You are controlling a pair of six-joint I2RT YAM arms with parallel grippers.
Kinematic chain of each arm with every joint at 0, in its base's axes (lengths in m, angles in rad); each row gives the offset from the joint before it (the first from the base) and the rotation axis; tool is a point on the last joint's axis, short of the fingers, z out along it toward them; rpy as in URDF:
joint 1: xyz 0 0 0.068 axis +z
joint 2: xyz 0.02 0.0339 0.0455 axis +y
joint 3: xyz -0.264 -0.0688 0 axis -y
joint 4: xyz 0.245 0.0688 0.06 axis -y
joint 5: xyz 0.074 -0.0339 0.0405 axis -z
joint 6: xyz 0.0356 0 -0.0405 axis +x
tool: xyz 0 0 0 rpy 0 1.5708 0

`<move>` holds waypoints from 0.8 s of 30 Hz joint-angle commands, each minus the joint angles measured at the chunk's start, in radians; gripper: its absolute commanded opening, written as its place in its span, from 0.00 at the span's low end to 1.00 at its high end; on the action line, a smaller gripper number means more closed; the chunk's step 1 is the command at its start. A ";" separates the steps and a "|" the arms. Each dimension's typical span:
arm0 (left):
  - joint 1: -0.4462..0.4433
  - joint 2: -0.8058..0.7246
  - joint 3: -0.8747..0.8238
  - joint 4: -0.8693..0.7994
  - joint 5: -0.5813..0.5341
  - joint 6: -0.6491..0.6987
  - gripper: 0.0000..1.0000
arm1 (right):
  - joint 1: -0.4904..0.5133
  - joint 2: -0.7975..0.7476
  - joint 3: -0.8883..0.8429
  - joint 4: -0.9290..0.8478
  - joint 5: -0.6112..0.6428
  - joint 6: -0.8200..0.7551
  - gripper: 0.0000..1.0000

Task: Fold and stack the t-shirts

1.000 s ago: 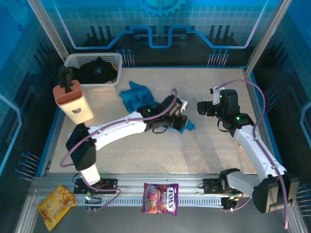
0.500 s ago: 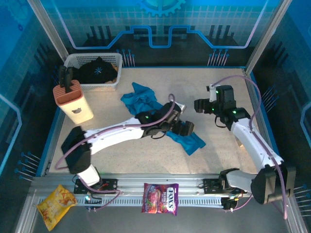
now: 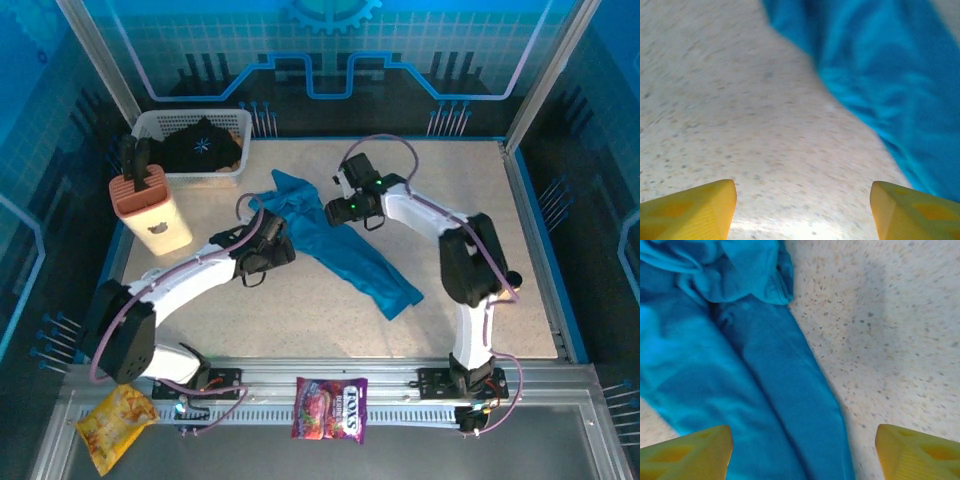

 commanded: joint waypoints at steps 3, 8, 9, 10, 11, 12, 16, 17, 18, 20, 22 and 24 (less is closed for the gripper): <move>0.082 0.085 -0.006 0.182 0.064 -0.062 0.69 | 0.013 0.153 0.143 -0.174 0.080 0.038 0.75; 0.112 0.195 0.047 0.262 0.056 -0.059 0.68 | 0.013 0.224 0.162 -0.186 0.075 0.050 0.71; 0.118 0.222 0.059 0.272 0.057 -0.062 0.66 | 0.014 0.234 0.162 -0.185 0.075 0.053 0.71; 0.125 0.248 0.072 0.280 0.060 -0.062 0.64 | 0.013 0.243 0.163 -0.185 0.074 0.055 0.70; 0.130 0.271 0.080 0.287 0.062 -0.064 0.62 | 0.013 0.249 0.164 -0.185 0.075 0.056 0.69; 0.135 0.296 0.090 0.296 0.064 -0.066 0.60 | 0.013 0.255 0.167 -0.185 0.075 0.056 0.67; 0.146 0.383 0.117 0.336 0.083 -0.080 0.51 | 0.013 0.278 0.187 -0.194 0.074 0.058 0.52; 0.146 0.400 0.126 0.344 0.087 -0.079 0.47 | 0.012 0.282 0.192 -0.197 0.073 0.058 0.46; 0.146 0.420 0.138 0.352 0.096 -0.077 0.40 | 0.011 0.286 0.197 -0.201 0.075 0.062 0.38; 0.146 0.458 0.166 0.357 0.105 -0.072 0.21 | 0.006 0.281 0.200 -0.206 0.081 0.072 0.25; 0.146 0.495 0.205 0.345 0.105 -0.057 0.03 | -0.001 0.259 0.192 -0.207 0.093 0.089 0.14; 0.146 0.521 0.241 0.330 0.097 -0.037 0.00 | -0.009 0.223 0.172 -0.203 0.115 0.107 0.06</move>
